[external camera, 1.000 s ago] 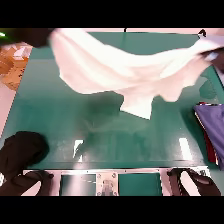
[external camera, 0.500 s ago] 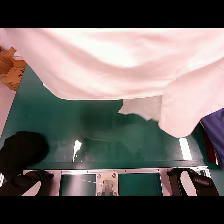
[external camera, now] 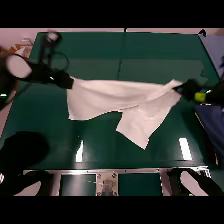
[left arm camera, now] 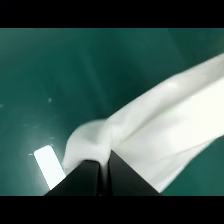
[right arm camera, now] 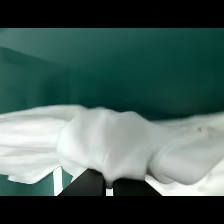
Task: Fold the shirts.
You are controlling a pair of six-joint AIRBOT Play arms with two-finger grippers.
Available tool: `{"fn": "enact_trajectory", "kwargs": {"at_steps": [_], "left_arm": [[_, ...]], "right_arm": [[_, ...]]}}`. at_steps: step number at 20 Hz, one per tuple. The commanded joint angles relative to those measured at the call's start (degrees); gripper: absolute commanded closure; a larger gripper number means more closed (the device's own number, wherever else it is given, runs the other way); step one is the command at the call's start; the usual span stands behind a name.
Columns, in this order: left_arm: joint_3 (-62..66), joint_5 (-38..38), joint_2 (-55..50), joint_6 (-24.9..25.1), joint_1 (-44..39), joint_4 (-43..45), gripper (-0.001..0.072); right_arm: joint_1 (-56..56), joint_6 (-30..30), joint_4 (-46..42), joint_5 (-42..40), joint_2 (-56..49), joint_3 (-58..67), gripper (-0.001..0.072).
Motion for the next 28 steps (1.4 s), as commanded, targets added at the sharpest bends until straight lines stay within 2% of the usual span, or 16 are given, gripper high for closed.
{"fn": "enact_trajectory", "kwargs": {"at_steps": [1, 3, 4, 5, 6, 7, 8, 9, 12, 15, 18, 22, 25, 28], "left_arm": [[-6.64, 10.43, -12.57, 0.42, 0.04, -7.91, 0.0685], [-5.66, 12.50, -17.00, 0.37, 0.04, -9.60, 0.0684], [-4.90, 12.41, -17.66, 0.33, 0.07, -8.15, 0.0619], [-3.48, 11.06, -17.64, -0.79, 0.07, -5.31, 0.0291], [-1.18, 7.85, -17.57, -2.97, 0.55, -2.21, 0.0156], [1.73, 3.10, -17.55, -4.39, 1.46, 0.74, 0.0169], [5.14, -2.89, -17.53, -4.76, 2.64, 3.17, 0.0169], [8.39, -9.09, -17.53, -4.76, 4.04, 4.76, 0.0169], [12.55, -22.36, -17.33, -4.63, 8.44, 5.31, 0.0169], [7.06, -28.52, -15.65, -4.63, 12.15, 3.10, 0.0169], [-3.91, -24.63, -12.41, -4.61, 13.75, 0.35, 0.0168], [-14.84, -10.99, -12.22, -4.59, 13.73, -8.24, 0.0168], [-18.08, -2.91, -12.26, -4.50, 13.73, -13.94, 0.0168], [-18.45, -1.03, -13.11, -3.34, 13.70, -19.43, 0.0169]], "right_arm": [[0.00, -5.97, 0.33, -8.81, -13.07, -10.64, 0.0694], [-0.07, -7.50, 0.94, -9.55, -19.34, -9.20, 0.0694], [-0.09, -7.63, 0.90, -9.49, -21.24, -7.74, 0.0694], [-0.13, -7.61, 0.68, -9.46, -21.99, -6.25, 0.0688], [-0.44, -7.58, 0.39, -9.29, -21.84, -4.50, 0.0596], [-1.07, -7.56, 0.22, -7.98, -21.57, -2.43, 0.0447], [-2.32, -7.45, 0.15, -5.35, -21.29, 0.02, 0.0330], [-3.82, -6.93, 0.07, -2.23, -21.11, 2.23, 0.0282], [-8.57, -5.40, 0.09, 7.87, -20.83, 6.12, 0.0276], [-9.79, -5.44, 0.09, 13.90, -20.20, 4.15, 0.0277], [-9.57, -5.49, 2.12, 14.45, -18.67, -2.23, 0.0277], [-9.22, -10.34, 12.11, 11.04, -18.58, -9.42, 0.0277], [-6.75, -11.47, 14.69, 6.03, -18.60, -10.36, 0.0277], [-2.80, -11.47, 14.75, 0.87, -18.64, -10.36, 0.0276]]}}
